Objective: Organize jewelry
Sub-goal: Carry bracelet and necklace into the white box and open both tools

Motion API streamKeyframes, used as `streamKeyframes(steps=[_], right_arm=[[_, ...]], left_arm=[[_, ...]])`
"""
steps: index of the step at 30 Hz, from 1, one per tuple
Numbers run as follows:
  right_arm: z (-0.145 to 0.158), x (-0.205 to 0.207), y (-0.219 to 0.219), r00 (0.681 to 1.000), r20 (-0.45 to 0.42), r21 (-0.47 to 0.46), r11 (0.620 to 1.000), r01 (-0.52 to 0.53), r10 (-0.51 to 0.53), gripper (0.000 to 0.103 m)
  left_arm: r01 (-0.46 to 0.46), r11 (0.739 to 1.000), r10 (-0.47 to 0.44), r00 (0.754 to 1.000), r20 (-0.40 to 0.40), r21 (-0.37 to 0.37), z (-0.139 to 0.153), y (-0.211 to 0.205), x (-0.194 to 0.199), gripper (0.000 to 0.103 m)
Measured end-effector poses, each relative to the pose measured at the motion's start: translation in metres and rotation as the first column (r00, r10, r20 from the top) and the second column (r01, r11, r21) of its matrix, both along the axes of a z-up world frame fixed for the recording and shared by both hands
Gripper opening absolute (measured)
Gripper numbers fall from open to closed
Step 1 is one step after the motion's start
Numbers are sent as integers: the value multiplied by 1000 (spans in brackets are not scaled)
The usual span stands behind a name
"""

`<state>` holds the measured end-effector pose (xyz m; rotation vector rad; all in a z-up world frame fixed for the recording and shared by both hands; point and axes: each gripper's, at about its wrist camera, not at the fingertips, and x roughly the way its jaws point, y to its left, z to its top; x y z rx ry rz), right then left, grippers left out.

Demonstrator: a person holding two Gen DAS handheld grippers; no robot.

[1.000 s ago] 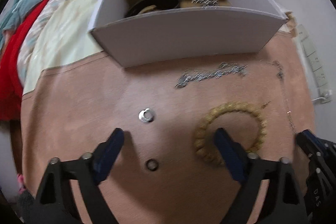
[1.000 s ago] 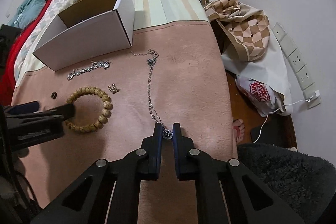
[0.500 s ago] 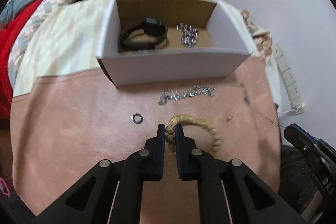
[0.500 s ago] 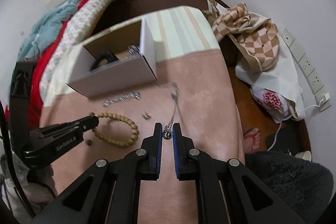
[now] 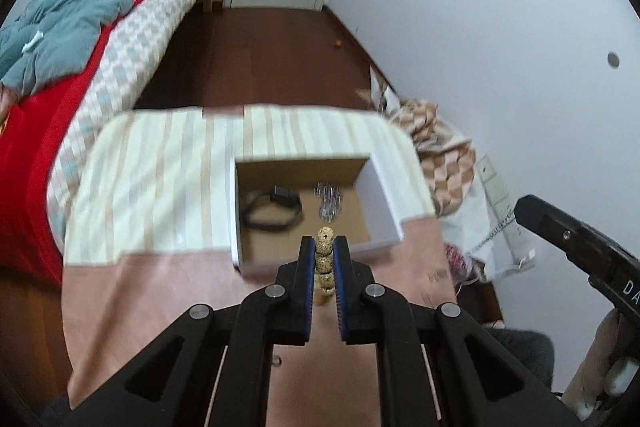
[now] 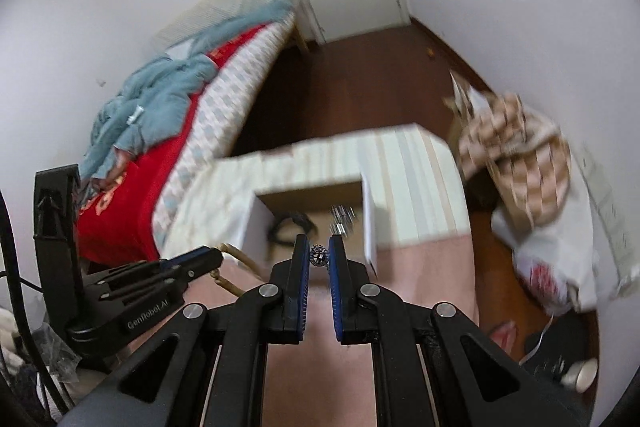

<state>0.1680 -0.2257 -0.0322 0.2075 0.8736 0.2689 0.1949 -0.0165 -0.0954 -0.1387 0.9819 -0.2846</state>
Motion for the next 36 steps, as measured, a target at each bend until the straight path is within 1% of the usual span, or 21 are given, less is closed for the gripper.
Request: streamKeyframes(steps=[3, 6, 7, 10, 12, 15, 18, 21, 23, 25, 26, 27, 28, 29, 30, 31, 34, 36], right_arm=[[12, 22, 9, 999, 26, -19, 1000, -19, 19, 10], [6, 52, 17, 999, -2, -17, 999, -41, 41, 10], [4, 58, 19, 999, -12, -17, 999, -45, 45, 10], [-20, 86, 28, 994, -87, -22, 998, -65, 63, 10], [-45, 103, 32, 986, -152, -28, 997, -77, 72, 10], [-74, 115, 33, 974, -214, -32, 996, -81, 73, 10], [-98, 124, 31, 962, -264, -31, 997, -75, 65, 10], [-111, 128, 29, 956, -287, -33, 997, -77, 64, 10], [-115, 130, 28, 953, -296, -38, 996, -80, 65, 10], [-118, 132, 29, 951, -301, -38, 996, -82, 67, 10], [-118, 132, 29, 950, -304, -38, 996, -84, 68, 10], [-119, 133, 29, 949, -308, -35, 996, -87, 72, 10], [-118, 135, 31, 948, -311, -34, 995, -88, 73, 10], [-118, 135, 32, 946, -315, -33, 995, -93, 77, 10], [-119, 136, 34, 944, -321, -32, 995, -97, 81, 10], [-119, 136, 35, 941, -327, -34, 994, -101, 84, 10], [-121, 137, 37, 929, -358, -30, 993, -110, 92, 11], [-124, 138, 39, 916, -390, -41, 992, -121, 96, 11]], left_arm=[[-8, 1000, 8, 1000, 12, -7, 7, 4, 14, 6], [-14, 1000, 14, 1000, -8, -14, 3, 10, 34, 6], [-15, 1000, 15, 999, -28, -21, -3, 11, 44, 6], [-23, 999, 19, 996, -87, -40, -21, 13, 62, 6], [-35, 997, 25, 990, -141, -69, -39, 16, 72, 6], [-37, 994, 17, 981, -191, -99, -56, 14, 80, 6], [-19, 992, -12, 970, -243, -125, -75, 8, 86, 6], [-21, 994, -11, 958, -288, -110, -92, 6, 90, 7], [-37, 996, 9, 946, -325, -80, -101, 7, 93, 8], [-53, 995, 21, 937, -349, -84, -106, 10, 94, 9], [-62, 994, 27, 936, -350, -87, -106, 12, 93, 16], [-69, 995, 40, 939, -341, -73, -103, 14, 92, 21], [-70, 996, 47, 944, -327, -60, -100, 14, 92, 41], [-73, 996, 54, 948, -312, -49, -96, 15, 91, 68], [-76, 996, 57, 955, -291, -53, -91, 16, 89, 72], [-81, 995, 64, 959, -275, -50, -86, 18, 89, 74], [-92, 996, 90, 969, -231, 4, -73, 20, 88, 79], [-101, 994, 105, 975, -196, 30, -66, 22, 86, 79]])
